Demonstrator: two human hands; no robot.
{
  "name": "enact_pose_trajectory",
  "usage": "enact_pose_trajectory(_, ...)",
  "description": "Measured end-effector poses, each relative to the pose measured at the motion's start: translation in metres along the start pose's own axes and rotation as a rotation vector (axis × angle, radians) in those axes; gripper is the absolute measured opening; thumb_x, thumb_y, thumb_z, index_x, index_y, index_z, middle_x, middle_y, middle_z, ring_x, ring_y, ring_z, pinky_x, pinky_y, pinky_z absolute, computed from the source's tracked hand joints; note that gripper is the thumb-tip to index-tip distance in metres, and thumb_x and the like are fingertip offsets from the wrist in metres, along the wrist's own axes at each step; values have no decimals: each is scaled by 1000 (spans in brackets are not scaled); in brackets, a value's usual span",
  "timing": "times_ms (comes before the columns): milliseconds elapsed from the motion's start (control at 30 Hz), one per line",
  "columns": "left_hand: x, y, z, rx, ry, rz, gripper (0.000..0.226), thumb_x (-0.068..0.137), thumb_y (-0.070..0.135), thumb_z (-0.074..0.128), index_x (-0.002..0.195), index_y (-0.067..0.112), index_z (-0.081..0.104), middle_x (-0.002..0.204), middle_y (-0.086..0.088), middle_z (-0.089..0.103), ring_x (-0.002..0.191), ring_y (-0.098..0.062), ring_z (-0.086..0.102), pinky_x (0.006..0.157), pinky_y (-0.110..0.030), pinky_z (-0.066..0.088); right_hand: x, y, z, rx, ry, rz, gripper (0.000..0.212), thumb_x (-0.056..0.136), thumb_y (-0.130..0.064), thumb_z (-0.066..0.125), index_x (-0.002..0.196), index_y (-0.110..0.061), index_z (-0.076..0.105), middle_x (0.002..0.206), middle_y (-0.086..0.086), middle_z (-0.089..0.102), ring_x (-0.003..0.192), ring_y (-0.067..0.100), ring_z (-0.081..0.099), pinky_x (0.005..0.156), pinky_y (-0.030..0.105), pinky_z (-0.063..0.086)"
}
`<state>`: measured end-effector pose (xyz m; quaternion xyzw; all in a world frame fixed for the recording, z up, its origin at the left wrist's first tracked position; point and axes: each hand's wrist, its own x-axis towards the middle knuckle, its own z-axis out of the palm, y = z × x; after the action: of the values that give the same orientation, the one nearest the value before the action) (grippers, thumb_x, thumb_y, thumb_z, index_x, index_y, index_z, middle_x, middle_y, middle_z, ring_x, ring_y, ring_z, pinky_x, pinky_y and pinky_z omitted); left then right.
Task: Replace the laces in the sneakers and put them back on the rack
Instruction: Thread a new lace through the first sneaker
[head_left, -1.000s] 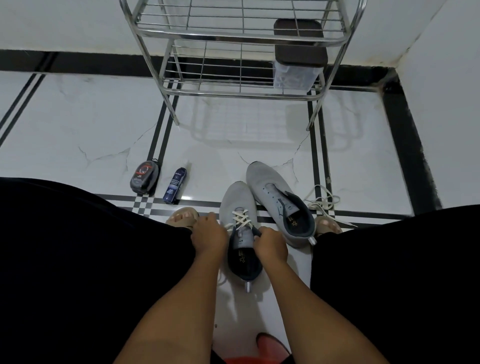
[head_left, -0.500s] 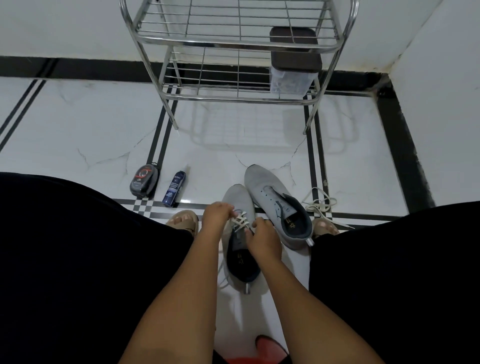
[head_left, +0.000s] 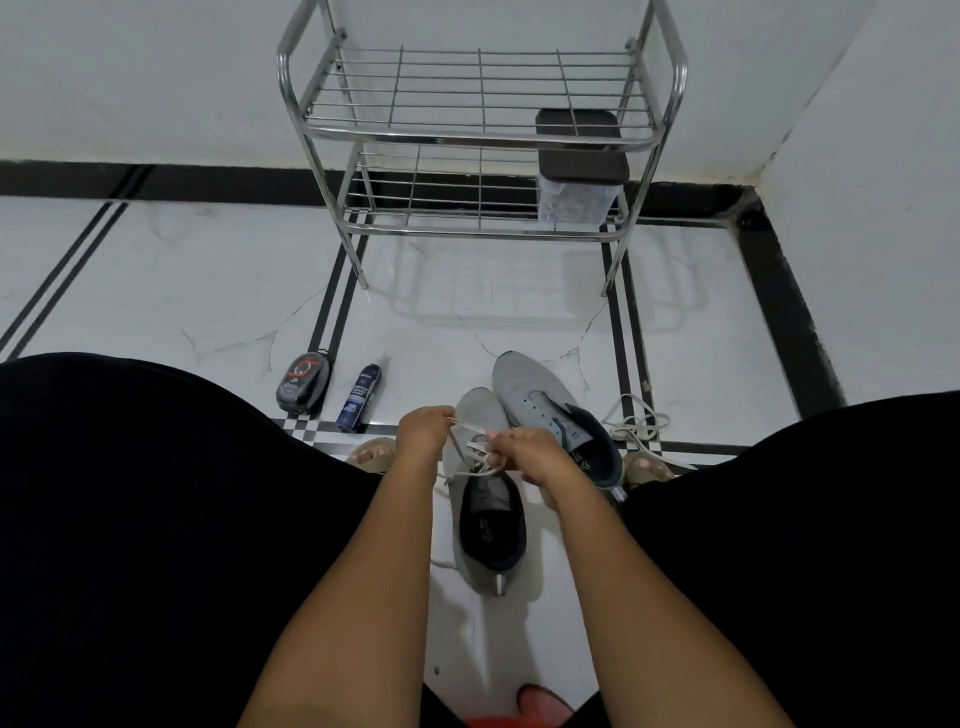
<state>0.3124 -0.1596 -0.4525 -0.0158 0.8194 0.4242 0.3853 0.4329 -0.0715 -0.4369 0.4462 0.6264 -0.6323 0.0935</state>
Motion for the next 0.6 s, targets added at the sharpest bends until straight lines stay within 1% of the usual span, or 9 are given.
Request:
enact_pose_trajectory(67, 3, -10, -1, -52, 45, -59, 38, 96, -4, 39, 123, 9, 61, 127, -9, 57, 104, -25, 58, 69, -19, 48, 4, -5, -21, -229, 25, 23, 23, 89, -21, 65, 68, -19, 57, 64, 1, 57, 59, 14, 51, 57, 19, 42)
enact_pose_trajectory(133, 0, -19, 1, -217, 110, -133, 36, 98, 0, 36, 126, 9, 57, 130, -12, 54, 92, -20, 52, 64, -23, 47, 4, -12, -37, -498, 137, 65, 12, 88, -21, 61, 78, -20, 54, 77, 5, 60, 71, 19, 58, 71, 26, 48)
enact_pose_trajectory(167, -3, -23, 2, -284, 115, -155, 37, 100, 4, 36, 132, 7, 53, 137, -14, 51, 99, -19, 50, 66, -24, 45, 3, -14, -42, -614, 222, 87, 4, 88, -20, 58, 91, -19, 58, 90, 7, 63, 86, 24, 62, 83, 32, 50)
enact_pose_trajectory(200, -2, -29, 4, -219, 114, -142, 37, 101, 9, 36, 136, 5, 48, 141, -14, 48, 109, -19, 51, 67, -24, 45, 2, -14, -45, -696, 327, 104, 17, 87, -18, 54, 104, -16, 59, 104, 9, 63, 100, 29, 61, 92, 39, 47)
enact_pose_trajectory(300, -14, -25, 2, 263, 85, -102, 36, 101, 19, 42, 134, 6, 48, 140, -10, 48, 131, -24, 44, 94, -25, 43, -1, -14, -45, -878, 449, 78, 31, 87, -13, 49, 117, -12, 58, 121, 9, 59, 116, 31, 54, 101, 44, 38)
enact_pose_trajectory(400, -11, -32, 8, 395, 127, -66, 44, 94, 11, 45, 138, 11, 44, 136, -17, 49, 123, -33, 49, 95, -35, 43, 3, -19, -31, -940, 370, -74, 34, 87, -11, 50, 118, -18, 63, 126, 6, 54, 119, 29, 51, 102, 43, 33)
enact_pose_trajectory(467, -9, -26, 12, 515, 145, 78, 53, 86, 12, 45, 138, 23, 45, 135, -16, 45, 118, -34, 50, 92, -36, 45, 7, -22, -21, -931, 276, -169, 34, 88, -10, 52, 112, -29, 69, 126, 1, 56, 120, 26, 50, 106, 43, 29)
enact_pose_trajectory(533, -9, -17, 17, 512, -21, 200, 52, 85, 7, 45, 132, 28, 55, 140, -10, 40, 125, -29, 46, 104, -38, 40, 10, -24, -13, -868, 238, -195, 34, 89, -12, 52, 104, -36, 70, 123, -3, 61, 121, 22, 50, 109, 44, 26)
enact_pose_trajectory(600, -14, -11, 22, 339, -202, 257, 40, 90, 6, 50, 125, 22, 62, 130, -6, 53, 119, -21, 51, 98, -31, 42, 12, -25, -12, -785, 255, -200, 27, 87, -15, 55, 93, -39, 66, 119, -4, 64, 118, 19, 52, 110, 43, 26)
